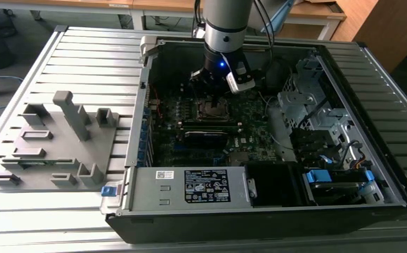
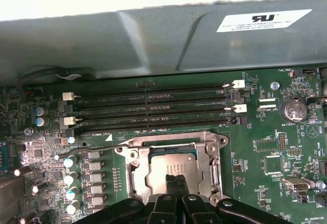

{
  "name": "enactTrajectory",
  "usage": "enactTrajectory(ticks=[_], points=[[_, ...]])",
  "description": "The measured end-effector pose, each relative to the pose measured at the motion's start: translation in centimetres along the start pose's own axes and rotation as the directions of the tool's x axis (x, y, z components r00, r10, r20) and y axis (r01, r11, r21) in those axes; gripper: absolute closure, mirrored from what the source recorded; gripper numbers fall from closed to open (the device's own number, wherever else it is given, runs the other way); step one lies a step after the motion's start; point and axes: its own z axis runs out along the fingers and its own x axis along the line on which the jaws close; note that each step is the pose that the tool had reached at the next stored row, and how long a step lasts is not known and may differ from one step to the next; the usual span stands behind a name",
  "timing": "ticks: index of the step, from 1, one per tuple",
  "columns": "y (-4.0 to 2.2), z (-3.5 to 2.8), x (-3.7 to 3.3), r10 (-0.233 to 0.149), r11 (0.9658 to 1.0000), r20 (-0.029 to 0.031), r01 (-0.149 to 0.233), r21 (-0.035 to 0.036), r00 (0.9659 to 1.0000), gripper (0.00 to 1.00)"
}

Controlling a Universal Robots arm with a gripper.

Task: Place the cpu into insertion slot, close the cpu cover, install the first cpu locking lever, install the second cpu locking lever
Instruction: 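Install the first cpu locking lever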

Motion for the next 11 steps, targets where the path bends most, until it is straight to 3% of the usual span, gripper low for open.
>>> enactTrajectory(ticks=[11], points=[[0.01,-0.24,0.00,0.000,1.0000,0.0000,0.000,-0.0001,1.0000,0.89]])
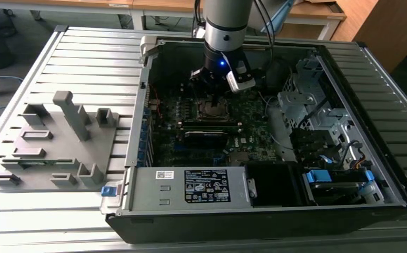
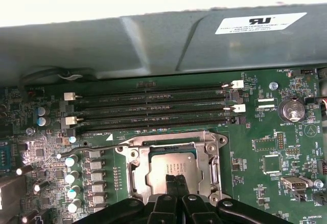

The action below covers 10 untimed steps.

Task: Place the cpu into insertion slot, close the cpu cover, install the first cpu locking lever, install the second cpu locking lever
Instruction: 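Install the first cpu locking lever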

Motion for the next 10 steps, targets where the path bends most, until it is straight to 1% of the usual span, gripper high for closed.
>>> enactTrajectory(ticks=[10], points=[[0.00,-0.11,0.00,0.000,1.0000,0.0000,0.000,0.0000,1.0000,0.89]])
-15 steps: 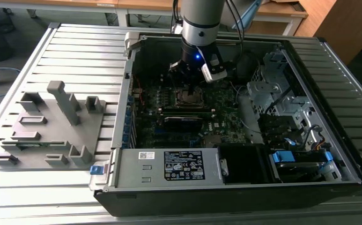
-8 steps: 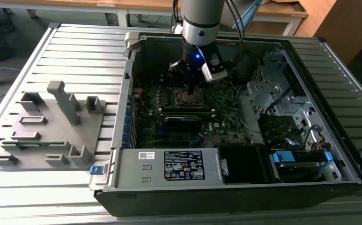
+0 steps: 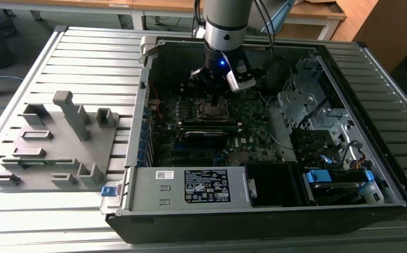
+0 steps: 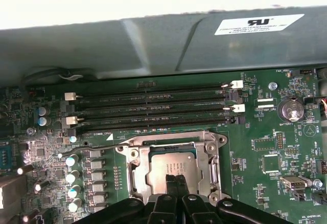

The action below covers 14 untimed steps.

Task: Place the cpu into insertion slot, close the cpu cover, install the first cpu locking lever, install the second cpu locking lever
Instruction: 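Install the first cpu locking lever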

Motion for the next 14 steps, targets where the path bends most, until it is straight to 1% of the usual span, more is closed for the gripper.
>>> enactTrajectory(ticks=[11,14], points=[[0.00,-0.11,0.00,0.000,1.0000,0.0000,0.000,-0.0001,1.0000,0.89],[0.00,-0.34,0.00,0.000,1.0000,-0.0002,0.000,0.0003,1.0000,0.89]])
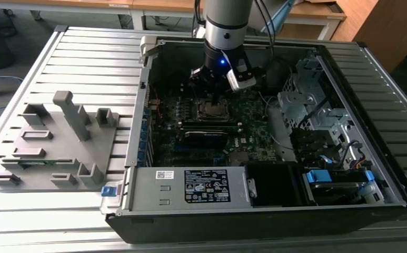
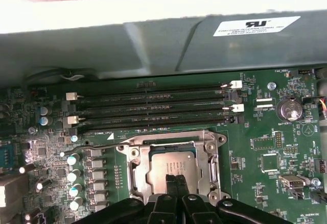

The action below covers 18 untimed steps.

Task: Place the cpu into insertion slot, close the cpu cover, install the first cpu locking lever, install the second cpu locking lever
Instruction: 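Install the first cpu locking lever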

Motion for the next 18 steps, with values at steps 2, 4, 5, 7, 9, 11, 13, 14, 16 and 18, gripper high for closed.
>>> enactTrajectory(ticks=[2,4,5,7,9,11,13,14,16,18], points=[[0.01,-0.29,0.00,0.000,1.0000,0.0000,0.000,-0.0003,1.0000,0.89],[0.01,-0.62,-0.01,0.000,1.0000,-0.0001,0.000,-0.0001,1.0000,0.89],[0.02,-0.80,-0.01,0.000,1.0000,-0.0002,0.000,-0.0002,1.0000,0.89],[0.02,-1.12,-0.01,0.000,1.0000,-0.0001,0.000,-0.0003,1.0000,0.89],[0.03,-1.40,-0.02,0.000,1.0000,-0.0002,0.000,-0.0003,1.0000,0.89],[0.03,-1.62,-0.02,0.000,1.0000,-0.0002,0.000,-0.0002,1.0000,0.89],[0.03,-1.67,-0.02,0.000,1.0000,-0.0001,0.000,-0.0004,1.0000,0.89],[0.04,-1.67,-0.02,0.000,1.0000,0.0000,0.000,-0.0006,1.0000,0.89],[0.03,-1.68,-0.02,0.000,1.0000,-0.0001,0.000,-0.0004,1.0000,0.89],[0.03,-1.69,-0.02,0.000,1.0000,-0.0001,0.000,-0.0003,1.0000,0.89]])
